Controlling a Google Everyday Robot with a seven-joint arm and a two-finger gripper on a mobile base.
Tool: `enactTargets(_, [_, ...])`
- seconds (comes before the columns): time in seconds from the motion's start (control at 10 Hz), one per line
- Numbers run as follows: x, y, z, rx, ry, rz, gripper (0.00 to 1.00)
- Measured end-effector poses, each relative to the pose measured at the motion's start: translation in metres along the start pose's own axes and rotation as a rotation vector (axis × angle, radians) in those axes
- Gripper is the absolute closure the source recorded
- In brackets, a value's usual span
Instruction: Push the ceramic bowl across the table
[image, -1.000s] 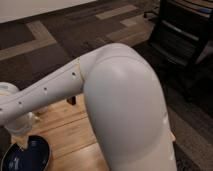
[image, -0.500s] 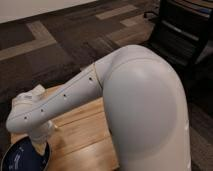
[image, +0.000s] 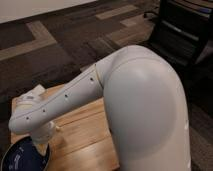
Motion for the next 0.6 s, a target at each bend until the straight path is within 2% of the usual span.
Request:
enactTargets(0.3, [0.023, -0.021, 0.007, 0.021, 0.057, 0.090, 0.35])
enactTargets(0.6, [0.031, -0.035, 0.007, 0.046, 0.067, 0.138, 0.35])
